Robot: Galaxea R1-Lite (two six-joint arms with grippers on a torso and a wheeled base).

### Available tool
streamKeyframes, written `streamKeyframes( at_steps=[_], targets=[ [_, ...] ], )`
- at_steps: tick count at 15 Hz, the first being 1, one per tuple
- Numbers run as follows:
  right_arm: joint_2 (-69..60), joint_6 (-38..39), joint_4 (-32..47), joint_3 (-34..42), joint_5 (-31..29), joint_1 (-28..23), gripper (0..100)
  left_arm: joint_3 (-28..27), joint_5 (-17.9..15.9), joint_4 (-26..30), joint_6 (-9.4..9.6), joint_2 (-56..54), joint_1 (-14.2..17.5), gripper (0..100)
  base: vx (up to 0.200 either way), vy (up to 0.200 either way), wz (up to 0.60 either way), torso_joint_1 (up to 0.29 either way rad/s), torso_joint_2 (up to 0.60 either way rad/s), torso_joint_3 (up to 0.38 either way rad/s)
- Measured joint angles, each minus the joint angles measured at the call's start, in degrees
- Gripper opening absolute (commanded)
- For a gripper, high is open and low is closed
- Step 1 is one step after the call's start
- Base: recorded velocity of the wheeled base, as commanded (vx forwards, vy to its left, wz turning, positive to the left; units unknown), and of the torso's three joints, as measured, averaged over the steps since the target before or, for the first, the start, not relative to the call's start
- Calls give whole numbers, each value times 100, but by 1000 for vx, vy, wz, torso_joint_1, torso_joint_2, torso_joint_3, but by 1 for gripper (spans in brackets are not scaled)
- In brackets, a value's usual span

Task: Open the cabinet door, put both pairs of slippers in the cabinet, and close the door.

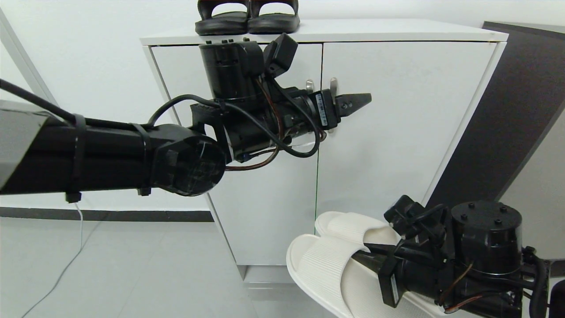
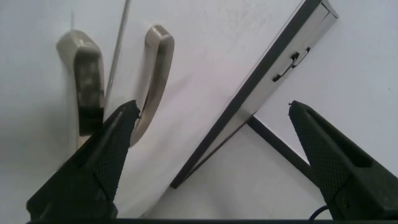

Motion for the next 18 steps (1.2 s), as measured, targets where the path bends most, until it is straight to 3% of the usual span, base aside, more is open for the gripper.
streamKeyframes(
  at_steps=[5, 6, 13, 18],
  targets=[
    [5, 0, 2, 30, 0, -7, 0, -255, -66, 257, -48, 157, -41, 100, 0, 0, 0, 0, 0, 0],
    [5, 0, 2, 33, 0, -7, 0, -290, -74, 258, -57, 173, -44, 0, 0, 0, 0, 0, 0, 0],
    [5, -12, 0, 78, 11, 0, 0, -273, -71, 233, -48, 190, -69, 0, 0, 0, 0, 0, 0, 0],
    [-88, -39, 0, 268, 622, 2, 0, 217, -63, 56, -55, -50, -229, 0, 0, 0, 0, 0, 0, 0]
  ],
)
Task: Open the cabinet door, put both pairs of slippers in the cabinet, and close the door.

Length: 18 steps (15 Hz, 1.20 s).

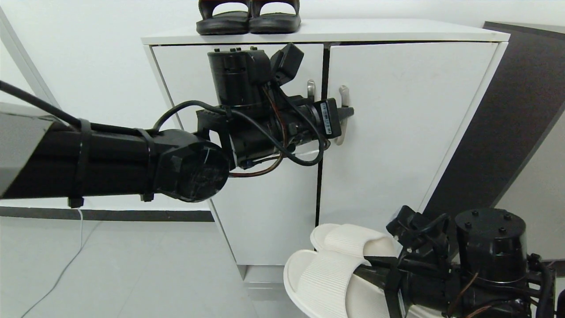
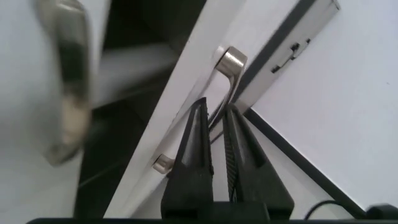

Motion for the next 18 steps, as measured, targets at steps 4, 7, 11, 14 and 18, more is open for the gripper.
streamKeyframes(
  at_steps=[4, 7, 11, 14, 18],
  targets=[
    [-246, -122, 2, 324, 699, 9, 0, 712, 24, -226, -2, -385, -165, 0, 0, 0, 0, 0, 0, 0],
    [-343, -306, 2, 460, 772, 9, 0, 1270, 38, -414, 5, -785, -271, 0, 0, 0, 0, 0, 0, 0],
    [-373, -423, 0, 564, 778, 15, 0, 1746, 9, -472, -2, -1334, -245, 0, 0, 0, 0, 0, 0, 0],
    [-383, -458, 0, 591, 778, 26, 0, 1660, -22, -474, -334, -1386, 17, 0, 0, 0, 0, 0, 0, 0],
    [-386, -500, 0, 650, 785, 54, 0, 1215, -139, -567, -666, -1106, 221, 0, 0, 0, 0, 0, 0, 0]
  ],
)
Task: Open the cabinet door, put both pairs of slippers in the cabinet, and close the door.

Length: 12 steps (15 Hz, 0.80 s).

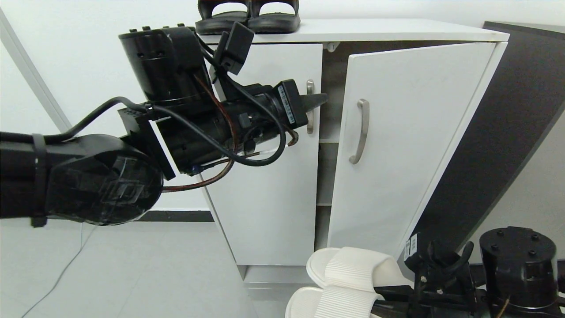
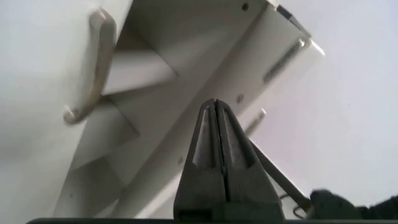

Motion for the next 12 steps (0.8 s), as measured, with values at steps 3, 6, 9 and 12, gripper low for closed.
streamKeyframes(
  at_steps=[3, 6, 9, 12],
  targets=[
    [13, -40, 5, 55, 2, 66, 0, -462, -88, -6, 0, 334, 13, 0, 0, 0, 0, 0, 0, 0],
    [15, -49, 2, 118, 113, 96, 0, -859, -105, -9, -33, 684, 17, 0, 0, 0, 0, 0, 0, 0],
    [15, -51, 2, 144, 137, 104, 0, -1003, -91, -13, -66, 878, 17, 0, -133, 0, 0, 0, 2, 2],
    [20, -49, 11, 160, 143, 121, 0, -1008, -52, -30, -62, 941, -17, 0, -200, 0, 0, 1, 4, 2]
  ],
)
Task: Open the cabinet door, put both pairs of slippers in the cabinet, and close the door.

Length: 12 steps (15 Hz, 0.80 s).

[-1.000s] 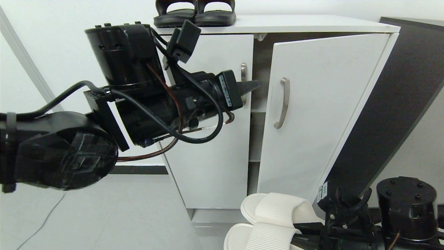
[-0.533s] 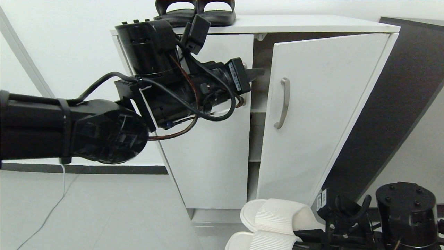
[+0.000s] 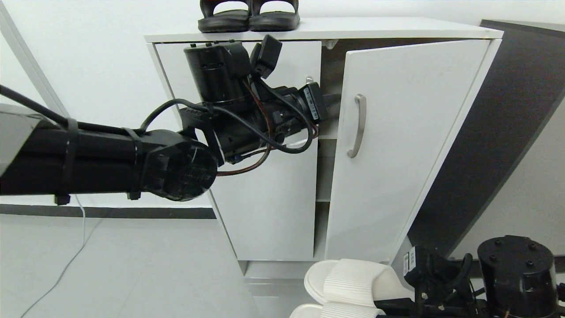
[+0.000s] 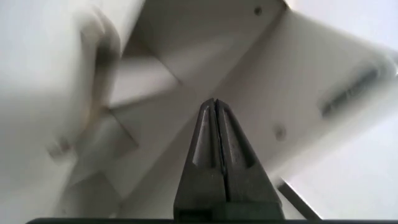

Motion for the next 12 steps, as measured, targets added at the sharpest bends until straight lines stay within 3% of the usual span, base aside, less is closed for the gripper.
streamKeyframes(
  at_steps=[3, 6, 12],
  targets=[
    [2, 0, -4, 15, 13, 33, 0, 221, 9, -375, 240, -33, -410, 0, -200, 0, 0, 4, 2, 2],
    [0, -2, -4, 63, 11, 102, 0, 345, 28, -605, 333, -50, -794, 0, 0, 0, 0, 0, 0, 0],
    [0, -96, -11, 74, 17, 124, 0, 490, 30, -685, 322, -39, -672, 0, 0, 0, 0, 0, 0, 0]
  ],
)
